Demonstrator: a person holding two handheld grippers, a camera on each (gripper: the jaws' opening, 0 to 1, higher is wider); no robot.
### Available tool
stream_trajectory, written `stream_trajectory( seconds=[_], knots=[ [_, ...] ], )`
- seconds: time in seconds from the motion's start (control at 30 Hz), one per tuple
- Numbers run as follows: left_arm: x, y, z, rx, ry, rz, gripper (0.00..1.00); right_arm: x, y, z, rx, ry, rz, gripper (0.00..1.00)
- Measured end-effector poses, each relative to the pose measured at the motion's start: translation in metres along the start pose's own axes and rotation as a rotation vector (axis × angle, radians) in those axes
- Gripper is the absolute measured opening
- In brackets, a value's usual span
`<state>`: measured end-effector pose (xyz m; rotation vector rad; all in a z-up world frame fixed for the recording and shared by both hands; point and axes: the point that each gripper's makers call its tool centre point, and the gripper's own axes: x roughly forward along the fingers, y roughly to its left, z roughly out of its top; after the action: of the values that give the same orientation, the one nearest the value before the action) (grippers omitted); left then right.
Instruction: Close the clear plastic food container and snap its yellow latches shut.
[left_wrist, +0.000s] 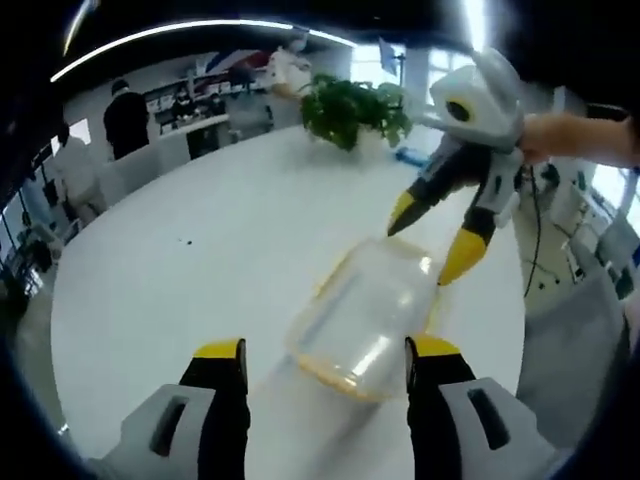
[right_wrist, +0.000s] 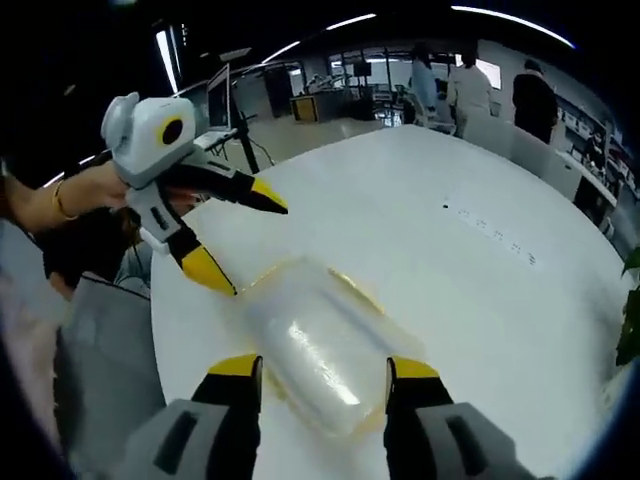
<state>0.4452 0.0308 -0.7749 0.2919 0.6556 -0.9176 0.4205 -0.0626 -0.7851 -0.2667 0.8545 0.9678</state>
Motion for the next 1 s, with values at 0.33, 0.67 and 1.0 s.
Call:
stream_trajectory(
  seconds=[0.33,0.67,1.0],
  knots=[
    [0.009,-0.005,0.002,0.045,0.014,-0.005,0.61,0.004,-0.001,0.005,-0.021,0.0,0.007,0.45],
    [0.021,-0.007,0.004,0.1,0.032,0.003,0.59,0.015,-0.001,0.013,-0.057,0.011,0.019,0.45],
    [0.031,-0.02,0.004,0.123,0.038,-0.016,0.57,0.027,-0.001,0.022,-0.074,0.018,0.03,0.43]
  ],
)
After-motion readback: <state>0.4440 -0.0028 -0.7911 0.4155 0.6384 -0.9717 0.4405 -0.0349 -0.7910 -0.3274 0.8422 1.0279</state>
